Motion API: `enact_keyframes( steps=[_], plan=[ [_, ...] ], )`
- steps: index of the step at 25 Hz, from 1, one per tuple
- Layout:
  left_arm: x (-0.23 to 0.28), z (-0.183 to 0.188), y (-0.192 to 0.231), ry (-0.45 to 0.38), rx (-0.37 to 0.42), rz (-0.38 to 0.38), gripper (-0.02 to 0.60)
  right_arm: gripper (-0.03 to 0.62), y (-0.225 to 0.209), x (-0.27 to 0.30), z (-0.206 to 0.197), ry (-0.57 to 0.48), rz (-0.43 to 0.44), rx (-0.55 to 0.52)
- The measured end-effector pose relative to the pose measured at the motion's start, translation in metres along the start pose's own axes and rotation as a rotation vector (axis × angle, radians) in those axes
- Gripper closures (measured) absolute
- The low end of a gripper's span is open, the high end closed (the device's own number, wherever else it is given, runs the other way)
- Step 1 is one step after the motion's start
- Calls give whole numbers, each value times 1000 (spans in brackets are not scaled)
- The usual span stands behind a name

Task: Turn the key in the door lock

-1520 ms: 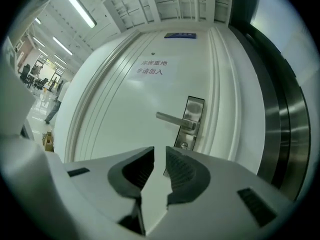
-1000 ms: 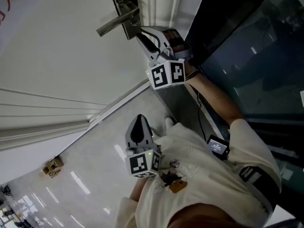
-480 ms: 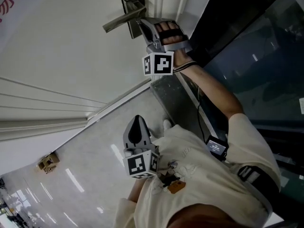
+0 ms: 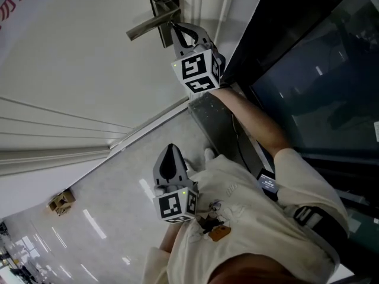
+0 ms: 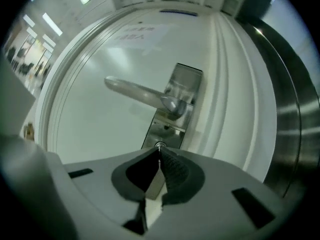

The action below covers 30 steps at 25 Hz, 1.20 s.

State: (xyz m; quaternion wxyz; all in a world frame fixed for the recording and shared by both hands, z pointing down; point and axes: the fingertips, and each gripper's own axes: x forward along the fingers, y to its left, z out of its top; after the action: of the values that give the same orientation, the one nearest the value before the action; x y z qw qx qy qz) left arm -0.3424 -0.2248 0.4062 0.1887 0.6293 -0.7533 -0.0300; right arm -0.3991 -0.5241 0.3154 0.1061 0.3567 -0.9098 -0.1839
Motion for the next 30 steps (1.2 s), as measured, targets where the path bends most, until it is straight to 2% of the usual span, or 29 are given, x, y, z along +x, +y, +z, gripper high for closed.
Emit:
enact_keyframes(
  steps=[4,11,18,20,22,24,30],
  plan=[
    [-2,-1,-1,5,4,0,575,579,-4,0,-4,-28,23,359],
    [-7,-5,2,14,1,11,575,579,-9,-1,-7,-97,48,768],
    [-12,-7,2,24,11,8,575,577,-11,0,-14,-168,126,1354],
    [-14,-7,3,23,12,10,575,574,-11,0,-14,-177,146,1480],
    [-15,-7,3,20,11,11,575,568,-11,0,-15,-185,161,1570],
    [-16,-6,3,16,11,11,575,565,-11,-1,-15,-188,166,1615],
    [-20,-6,5,11,7,16,575,549,-9,-2,-14,-187,169,1572]
  ],
)
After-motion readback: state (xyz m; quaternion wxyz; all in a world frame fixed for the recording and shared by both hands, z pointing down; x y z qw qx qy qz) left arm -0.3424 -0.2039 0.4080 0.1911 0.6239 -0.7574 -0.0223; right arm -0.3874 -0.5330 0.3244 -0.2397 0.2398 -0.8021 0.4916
